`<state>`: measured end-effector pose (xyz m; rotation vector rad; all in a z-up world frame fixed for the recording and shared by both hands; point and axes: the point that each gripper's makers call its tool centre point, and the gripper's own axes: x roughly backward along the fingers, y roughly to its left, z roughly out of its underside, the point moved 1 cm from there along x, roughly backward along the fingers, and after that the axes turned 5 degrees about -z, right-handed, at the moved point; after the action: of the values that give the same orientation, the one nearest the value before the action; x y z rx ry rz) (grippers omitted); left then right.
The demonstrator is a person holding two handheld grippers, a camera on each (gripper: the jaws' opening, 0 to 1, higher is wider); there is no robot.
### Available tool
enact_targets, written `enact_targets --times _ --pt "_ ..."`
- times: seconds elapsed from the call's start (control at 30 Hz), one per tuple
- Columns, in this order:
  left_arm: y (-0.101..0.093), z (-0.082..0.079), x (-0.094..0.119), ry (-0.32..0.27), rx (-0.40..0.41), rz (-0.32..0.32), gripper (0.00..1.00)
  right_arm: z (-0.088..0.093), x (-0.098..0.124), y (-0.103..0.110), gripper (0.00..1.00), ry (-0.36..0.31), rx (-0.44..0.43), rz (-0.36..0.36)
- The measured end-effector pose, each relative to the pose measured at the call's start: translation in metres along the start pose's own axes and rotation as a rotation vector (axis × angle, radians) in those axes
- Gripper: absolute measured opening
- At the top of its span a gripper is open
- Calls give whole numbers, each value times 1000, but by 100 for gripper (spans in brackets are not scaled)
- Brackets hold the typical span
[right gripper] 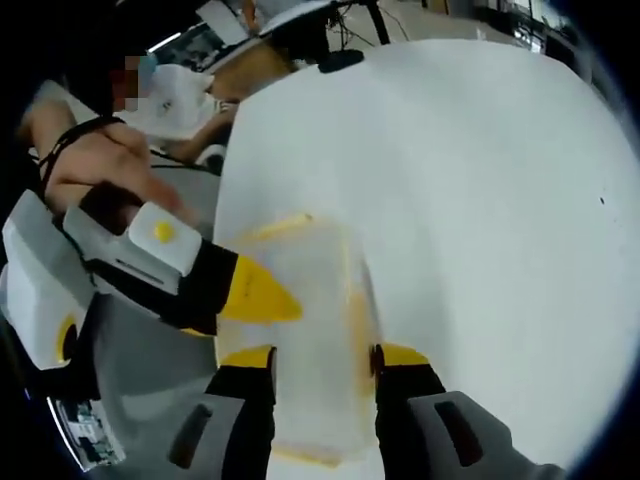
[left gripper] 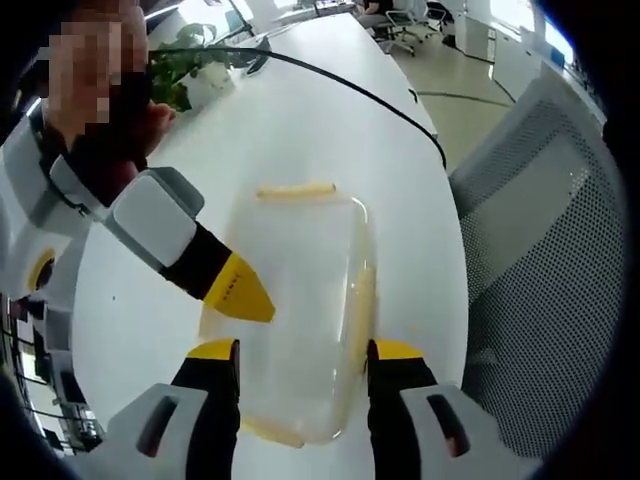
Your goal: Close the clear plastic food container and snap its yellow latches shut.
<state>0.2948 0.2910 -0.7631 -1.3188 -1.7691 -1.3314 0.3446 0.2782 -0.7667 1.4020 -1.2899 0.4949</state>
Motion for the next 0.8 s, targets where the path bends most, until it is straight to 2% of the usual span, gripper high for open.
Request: enact_targets --times 0.1,0.2,0.3,0.43,0.5,0.6,0.8 --pt "0 0 0 3 -14 12 51 0 1 1 38 -8 6 18" --pt "-1 0 1 2 -34 16 51 -1 3 3 38 -16 58 48" --pt "-3 2 -2 15 3 28 64 -1 2 4 39 -13 74 59" --pt "-5 1 0 11 20 41 66 2 2 5 41 2 99 72" --pt "-6 0 1 5 56 57 69 4 3 3 46 9 112 86" --pt "-7 -1 1 2 58 60 77 5 4 4 54 7 113 88" --pt "-8 -2 2 -2 63 73 80 2 9 7 57 -7 135 100"
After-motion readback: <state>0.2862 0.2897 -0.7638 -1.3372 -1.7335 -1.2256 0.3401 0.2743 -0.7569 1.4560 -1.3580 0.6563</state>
